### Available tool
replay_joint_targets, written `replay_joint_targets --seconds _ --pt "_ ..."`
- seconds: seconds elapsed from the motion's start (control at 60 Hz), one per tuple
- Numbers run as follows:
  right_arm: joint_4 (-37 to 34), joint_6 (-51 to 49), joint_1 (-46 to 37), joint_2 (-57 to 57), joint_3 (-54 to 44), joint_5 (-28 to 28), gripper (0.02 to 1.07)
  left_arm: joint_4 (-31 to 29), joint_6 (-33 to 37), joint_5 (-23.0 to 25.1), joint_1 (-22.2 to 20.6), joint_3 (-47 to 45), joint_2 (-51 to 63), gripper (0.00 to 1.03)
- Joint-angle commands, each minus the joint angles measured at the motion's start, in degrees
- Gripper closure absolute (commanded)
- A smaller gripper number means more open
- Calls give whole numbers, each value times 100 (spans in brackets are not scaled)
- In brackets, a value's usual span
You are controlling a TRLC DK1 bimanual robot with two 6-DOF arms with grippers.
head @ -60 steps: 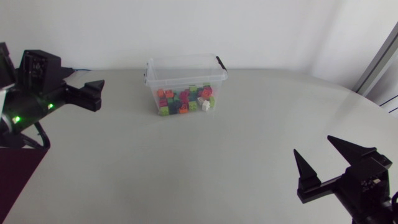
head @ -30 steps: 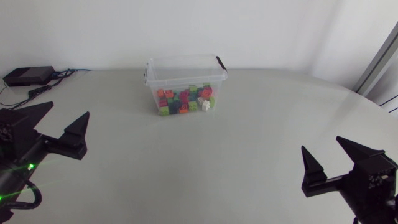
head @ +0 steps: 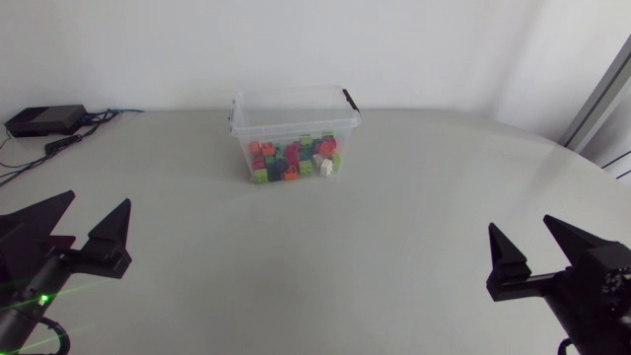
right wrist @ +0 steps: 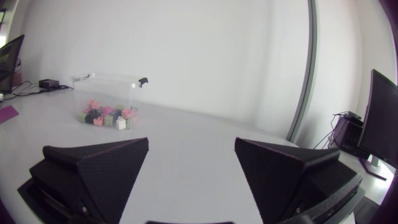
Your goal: Place the duplo bricks in the container
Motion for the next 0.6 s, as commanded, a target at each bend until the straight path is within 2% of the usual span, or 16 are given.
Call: replay_joint_targets --seconds 0.0,0.317,0.583 --pt "150 281 -131 -11 -149 -95 7 -77 -308 30 76 -252 -262 4" --pt "438 764 -576 1 -239 -403 7 -432 -823 62 257 -764 -1208 4" --pt "438 764 -576 1 -239 -403 7 -432 -823 62 257 -764 -1208 4"
